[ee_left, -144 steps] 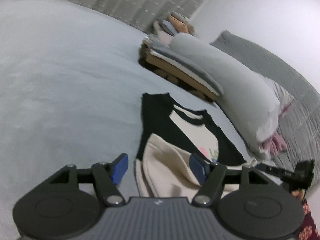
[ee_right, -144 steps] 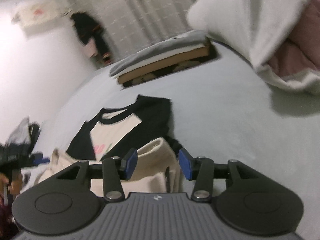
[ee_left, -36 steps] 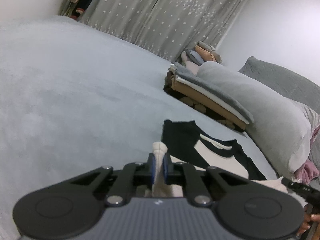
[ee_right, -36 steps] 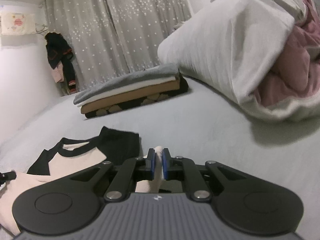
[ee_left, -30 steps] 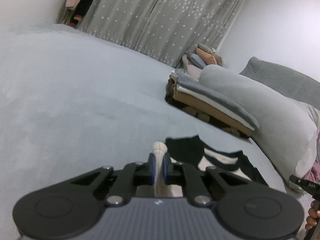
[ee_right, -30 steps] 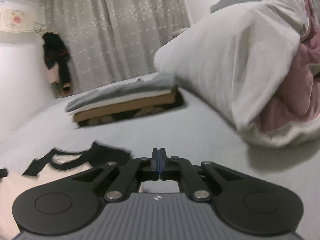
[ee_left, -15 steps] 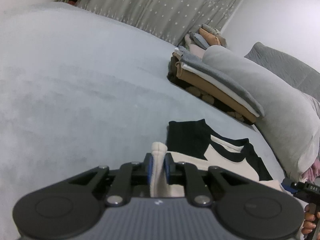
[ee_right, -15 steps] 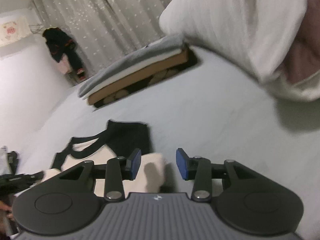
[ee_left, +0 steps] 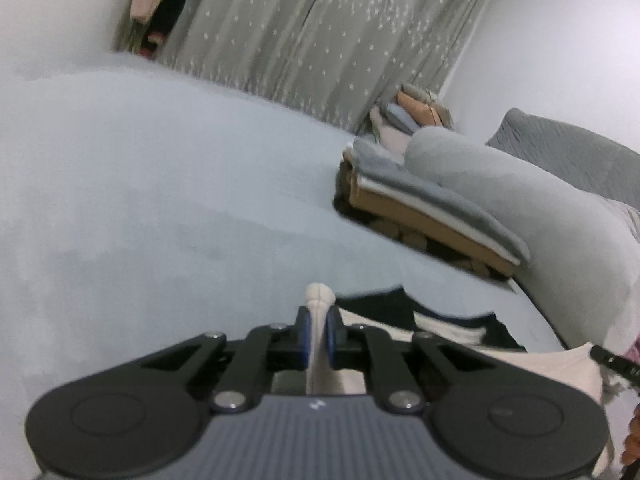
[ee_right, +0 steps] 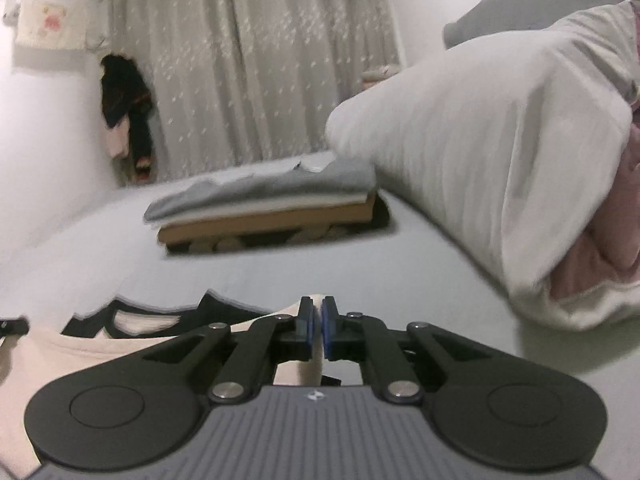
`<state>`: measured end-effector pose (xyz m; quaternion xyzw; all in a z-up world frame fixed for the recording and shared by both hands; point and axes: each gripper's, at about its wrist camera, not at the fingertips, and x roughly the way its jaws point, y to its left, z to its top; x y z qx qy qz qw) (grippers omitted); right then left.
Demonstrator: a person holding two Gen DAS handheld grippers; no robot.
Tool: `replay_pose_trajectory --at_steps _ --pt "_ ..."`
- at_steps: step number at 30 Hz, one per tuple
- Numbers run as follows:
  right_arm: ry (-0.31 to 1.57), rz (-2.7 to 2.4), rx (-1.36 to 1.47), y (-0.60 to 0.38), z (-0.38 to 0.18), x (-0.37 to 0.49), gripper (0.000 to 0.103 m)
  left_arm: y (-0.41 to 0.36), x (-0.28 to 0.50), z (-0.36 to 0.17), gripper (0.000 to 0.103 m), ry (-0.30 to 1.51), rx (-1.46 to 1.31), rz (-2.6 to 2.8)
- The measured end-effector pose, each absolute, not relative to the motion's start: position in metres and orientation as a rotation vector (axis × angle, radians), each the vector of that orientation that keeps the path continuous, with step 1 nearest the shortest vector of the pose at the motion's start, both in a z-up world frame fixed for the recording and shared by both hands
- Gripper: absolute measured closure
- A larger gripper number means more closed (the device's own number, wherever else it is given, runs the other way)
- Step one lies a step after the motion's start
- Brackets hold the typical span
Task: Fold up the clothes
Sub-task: 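Open both grippers and move them to the folded cream bundle's edge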
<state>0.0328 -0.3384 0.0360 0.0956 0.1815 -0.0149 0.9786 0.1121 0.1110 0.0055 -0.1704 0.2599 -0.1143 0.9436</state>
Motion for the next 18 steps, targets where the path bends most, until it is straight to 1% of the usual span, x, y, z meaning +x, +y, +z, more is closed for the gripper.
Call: replay_pose_trajectory --at_steps 5,11,18 --pt "0.350 -0.061 0.205 -0.343 0.039 0.069 0.098 0.103 0.142 0.014 0.095 0.510 -0.328 -0.202" --pt "0.358 -0.103 0.137 -0.336 0.034 0.121 0.098 0.089 0.185 0.019 0.095 0.512 -0.285 -0.166" --pt "0.421 -0.144 0.091 -0.333 0.018 0.161 0.098 0.076 0.221 0.001 0.095 0.566 -0.234 -0.123"
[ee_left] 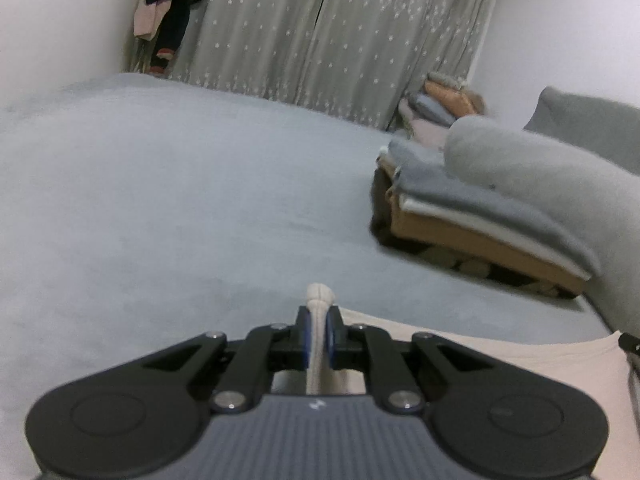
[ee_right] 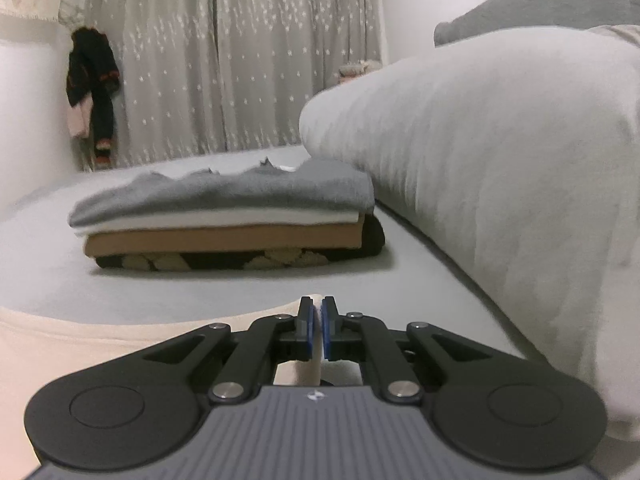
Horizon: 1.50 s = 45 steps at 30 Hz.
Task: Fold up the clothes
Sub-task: 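Open both grippers and move them to the folded cream bundle's edge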
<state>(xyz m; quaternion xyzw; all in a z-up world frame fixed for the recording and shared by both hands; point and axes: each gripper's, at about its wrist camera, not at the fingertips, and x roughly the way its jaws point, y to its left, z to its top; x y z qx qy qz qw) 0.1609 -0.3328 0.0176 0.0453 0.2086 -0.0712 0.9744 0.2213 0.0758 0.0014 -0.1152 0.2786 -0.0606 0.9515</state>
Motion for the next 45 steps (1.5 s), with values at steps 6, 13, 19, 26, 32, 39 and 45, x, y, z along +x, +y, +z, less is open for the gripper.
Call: replay_pose_trajectory --at_steps 6,13,19,26,32,39,45 --pt "0.521 -0.153 0.060 -0.330 0.000 0.183 0.098 0.070 0.230 -0.015 0.095 0.621 -0.207 -0.103" --pt "0.609 -0.133 -0.013 -0.317 0.002 0.186 0.091 0.067 0.230 -0.004 0.073 0.672 -0.162 -0.101" --pt "0.568 -0.107 -0.017 -0.302 0.031 0.168 0.070 0.071 0.207 0.031 0.061 0.579 -0.188 -0.085" --pt "0.606 0.064 0.018 -0.243 0.026 0.162 0.062 0.019 0.198 0.026 0.055 0.642 -0.144 -0.268" --pt "0.659 0.078 -0.002 -0.232 0.006 0.168 0.060 0.015 0.202 -0.004 0.052 0.647 -0.100 -0.260" --pt "0.670 -0.031 0.089 -0.288 0.003 0.164 0.052 0.041 0.196 0.004 0.054 0.632 -0.140 -0.216" --pt "0.620 -0.024 0.132 -0.288 0.022 0.132 0.053 0.044 0.168 0.025 0.051 0.610 -0.185 -0.245"
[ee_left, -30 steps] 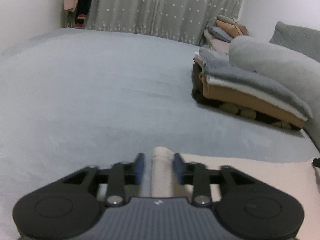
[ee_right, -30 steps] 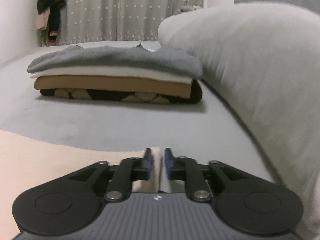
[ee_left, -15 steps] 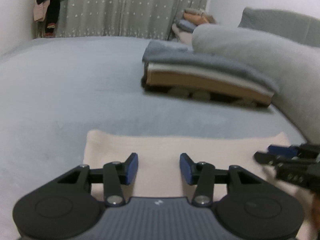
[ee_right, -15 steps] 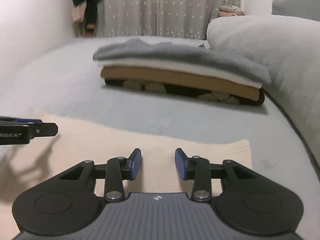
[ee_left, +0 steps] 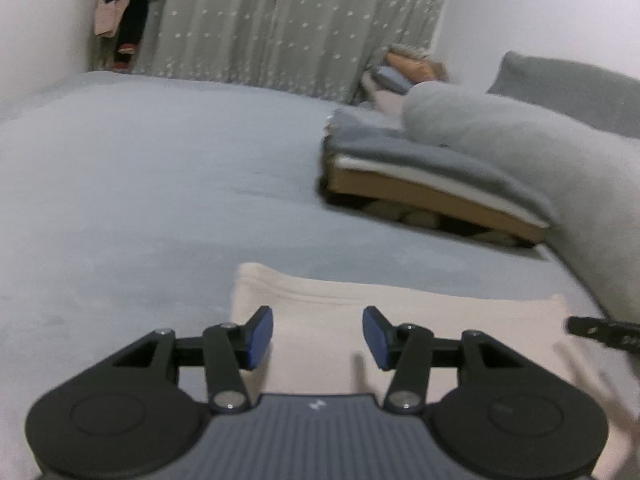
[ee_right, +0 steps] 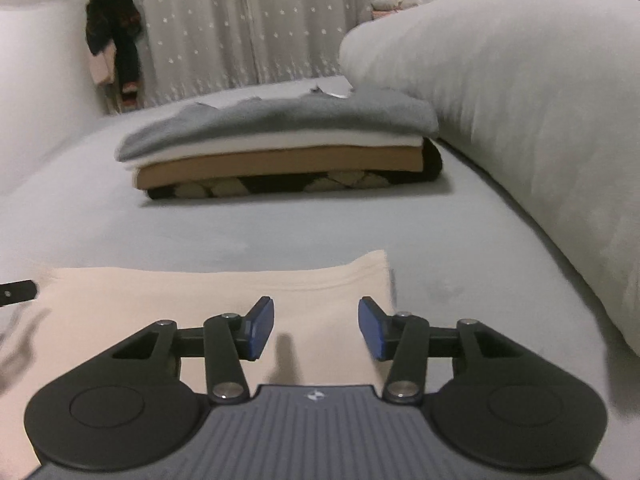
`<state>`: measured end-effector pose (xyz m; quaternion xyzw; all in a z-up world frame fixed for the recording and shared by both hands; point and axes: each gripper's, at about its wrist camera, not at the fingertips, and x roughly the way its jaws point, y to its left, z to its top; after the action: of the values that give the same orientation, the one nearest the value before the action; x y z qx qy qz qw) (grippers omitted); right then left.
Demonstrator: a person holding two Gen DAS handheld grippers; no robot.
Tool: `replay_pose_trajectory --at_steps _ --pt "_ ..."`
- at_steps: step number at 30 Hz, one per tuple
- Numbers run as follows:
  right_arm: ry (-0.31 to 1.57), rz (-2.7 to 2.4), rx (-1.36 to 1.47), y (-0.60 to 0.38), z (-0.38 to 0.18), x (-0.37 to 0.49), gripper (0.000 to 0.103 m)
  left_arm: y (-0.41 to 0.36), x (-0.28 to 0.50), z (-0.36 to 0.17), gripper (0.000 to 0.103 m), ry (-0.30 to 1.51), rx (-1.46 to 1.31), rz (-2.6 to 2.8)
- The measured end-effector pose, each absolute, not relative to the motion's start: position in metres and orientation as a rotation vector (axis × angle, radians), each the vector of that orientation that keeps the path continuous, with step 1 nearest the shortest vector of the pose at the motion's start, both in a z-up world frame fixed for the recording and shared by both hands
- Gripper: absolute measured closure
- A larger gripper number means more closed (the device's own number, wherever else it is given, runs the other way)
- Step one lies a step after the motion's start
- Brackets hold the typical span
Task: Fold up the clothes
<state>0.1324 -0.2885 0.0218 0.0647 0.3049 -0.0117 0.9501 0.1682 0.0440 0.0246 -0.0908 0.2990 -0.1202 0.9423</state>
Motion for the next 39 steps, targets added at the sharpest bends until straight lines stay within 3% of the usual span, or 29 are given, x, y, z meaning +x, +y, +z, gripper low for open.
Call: replay_pose_trajectory --at_steps 15,39 --pt "0.575 0.126 -0.007 -0.205 0.014 0.027 0.053 0.012 0.058 0.003 0.043 0.609 -0.101 -0.372" --pt "0.492 -0.011 0.203 -0.296 0.015 -0.017 0.049 0.073 0.033 0.010 0.035 0.579 -0.210 -0.345"
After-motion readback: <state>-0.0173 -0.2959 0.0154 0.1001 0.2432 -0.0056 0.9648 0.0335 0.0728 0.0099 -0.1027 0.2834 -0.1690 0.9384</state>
